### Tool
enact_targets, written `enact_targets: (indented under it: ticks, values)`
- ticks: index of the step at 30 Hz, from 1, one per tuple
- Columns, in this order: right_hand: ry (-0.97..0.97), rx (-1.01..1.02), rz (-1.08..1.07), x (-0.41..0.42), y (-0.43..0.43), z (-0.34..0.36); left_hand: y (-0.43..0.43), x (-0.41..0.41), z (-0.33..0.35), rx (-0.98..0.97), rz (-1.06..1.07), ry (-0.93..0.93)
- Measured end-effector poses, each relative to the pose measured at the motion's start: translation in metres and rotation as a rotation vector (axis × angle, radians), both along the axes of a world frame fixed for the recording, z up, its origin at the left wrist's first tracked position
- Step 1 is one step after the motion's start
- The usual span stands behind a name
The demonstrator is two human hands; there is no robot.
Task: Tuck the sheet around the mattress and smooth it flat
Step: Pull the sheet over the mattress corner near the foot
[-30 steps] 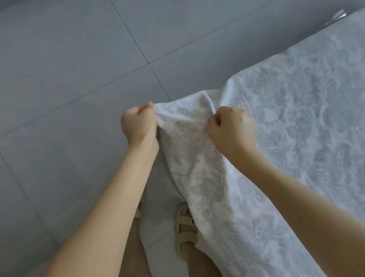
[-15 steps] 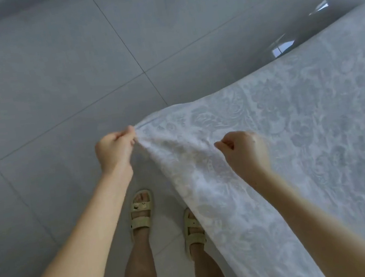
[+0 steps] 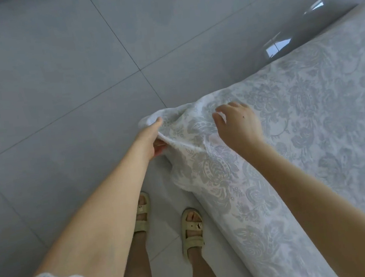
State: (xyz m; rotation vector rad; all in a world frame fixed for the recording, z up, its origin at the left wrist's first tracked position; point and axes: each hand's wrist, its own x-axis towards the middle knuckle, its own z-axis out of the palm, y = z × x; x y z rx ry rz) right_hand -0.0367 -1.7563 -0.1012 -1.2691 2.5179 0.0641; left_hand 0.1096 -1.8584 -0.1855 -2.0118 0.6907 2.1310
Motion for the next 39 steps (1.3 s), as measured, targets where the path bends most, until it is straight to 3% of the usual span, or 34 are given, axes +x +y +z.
enact_targets:
  ticks: [3,5,8,11,13,16,19,22,25,27,28,30,32,34,37,39]
  values:
    - [-0.009,0.092,0.109,-0.018,-0.042,-0.024,-0.008,-0.003,-0.016,-0.147,0.028,-0.045]
    - [-0.057,0.194,0.154,-0.027,-0.073,-0.043,-0.011,0.004,-0.015,-0.404,-0.139,-0.06]
    - [-0.193,0.432,0.205,-0.039,-0.109,-0.073,-0.003,0.025,0.002,-0.715,-0.42,0.063]
    - [-0.292,0.706,0.274,-0.043,-0.115,-0.093,0.002,0.044,0.017,-0.883,-0.52,0.157]
    - [-0.292,0.709,0.3,-0.044,-0.116,-0.09,0.0,0.048,0.021,-0.934,-0.517,0.178]
    - [-0.058,0.508,0.304,-0.051,-0.126,-0.055,-0.005,0.05,0.023,-0.949,-0.482,0.172]
    - [0.159,0.052,0.27,-0.064,-0.124,-0.005,-0.008,0.052,0.03,-0.954,-0.4,0.214]
    - [0.25,-0.521,0.176,-0.063,-0.107,0.023,-0.013,0.043,0.043,-1.081,-0.428,0.274]
    - [0.264,-0.704,0.08,-0.049,-0.105,0.006,-0.017,0.039,0.04,-1.189,-0.452,0.161]
    - [0.188,-0.62,0.1,-0.038,-0.114,-0.016,-0.016,0.048,0.019,-1.144,-0.457,-0.028]
    - [0.122,-0.473,0.113,-0.033,-0.12,-0.027,-0.016,0.054,0.005,-1.07,-0.475,-0.122]
    - [0.037,-0.103,0.194,-0.03,-0.124,-0.045,-0.016,0.064,-0.023,-0.821,-0.556,-0.273]
    - [0.038,0.015,0.158,-0.037,-0.124,-0.054,-0.018,0.067,-0.04,-0.618,-0.665,-0.366]
    - [0.093,0.082,0.052,-0.05,-0.119,-0.06,-0.02,0.064,-0.049,-0.523,-0.679,-0.356]
    - [0.112,0.407,0.029,-0.066,-0.112,-0.074,-0.02,0.047,-0.058,-0.364,-0.707,-0.244]
    - [0.051,0.607,0.062,-0.067,-0.109,-0.084,-0.015,0.03,-0.06,-0.172,-0.519,-0.115]
